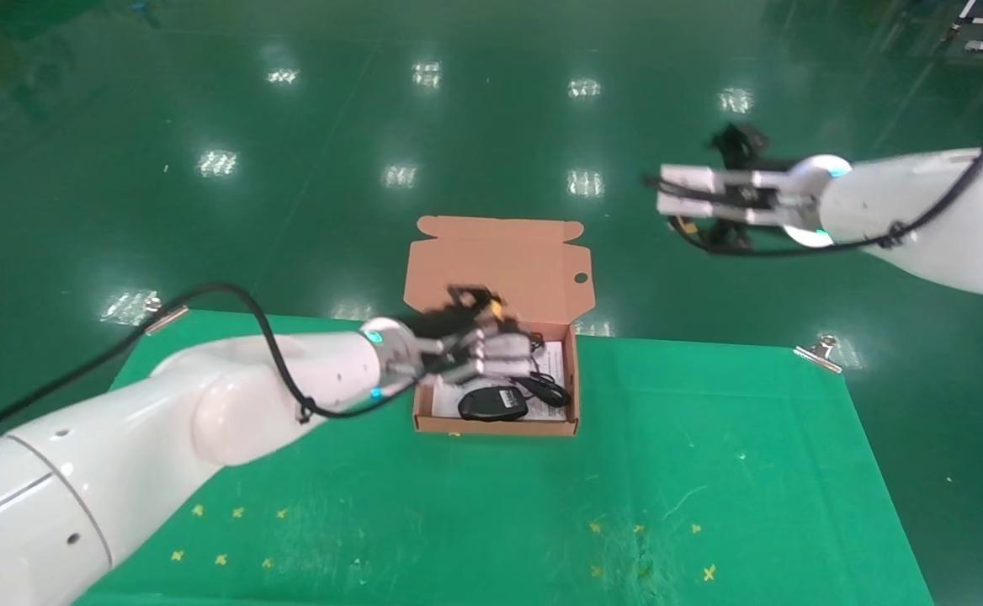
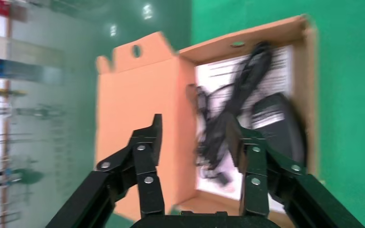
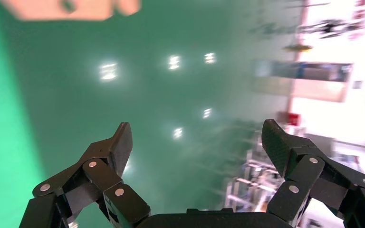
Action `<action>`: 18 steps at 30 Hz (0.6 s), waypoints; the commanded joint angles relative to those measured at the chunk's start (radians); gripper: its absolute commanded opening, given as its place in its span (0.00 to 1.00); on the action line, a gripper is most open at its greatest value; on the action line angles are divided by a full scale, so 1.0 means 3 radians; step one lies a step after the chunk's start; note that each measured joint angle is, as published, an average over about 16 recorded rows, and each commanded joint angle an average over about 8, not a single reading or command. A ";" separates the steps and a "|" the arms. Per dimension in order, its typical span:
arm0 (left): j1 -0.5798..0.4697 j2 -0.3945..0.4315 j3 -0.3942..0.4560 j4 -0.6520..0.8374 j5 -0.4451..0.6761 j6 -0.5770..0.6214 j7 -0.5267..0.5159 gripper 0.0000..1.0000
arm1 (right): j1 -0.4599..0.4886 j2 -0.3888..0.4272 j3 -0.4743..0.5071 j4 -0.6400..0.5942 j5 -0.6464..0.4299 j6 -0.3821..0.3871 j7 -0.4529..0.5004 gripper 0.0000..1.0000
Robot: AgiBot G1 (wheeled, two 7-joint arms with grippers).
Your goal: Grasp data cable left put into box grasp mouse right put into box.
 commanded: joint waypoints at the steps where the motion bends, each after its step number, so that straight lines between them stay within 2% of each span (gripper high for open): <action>1: -0.0019 0.0013 0.0009 0.0069 0.0036 -0.0082 -0.0004 1.00 | 0.0010 -0.0017 0.0019 -0.0005 0.0004 0.0069 0.0009 1.00; 10: -0.0234 0.0044 0.0082 0.0412 0.0212 -0.0413 -0.0226 1.00 | 0.0118 -0.0206 0.0017 -0.0158 0.0030 0.0055 -0.0234 1.00; 18: -0.0186 -0.0065 -0.0075 0.0367 0.0053 -0.0255 -0.0265 1.00 | 0.0007 -0.0132 0.0205 -0.0062 0.0231 -0.0137 -0.0265 1.00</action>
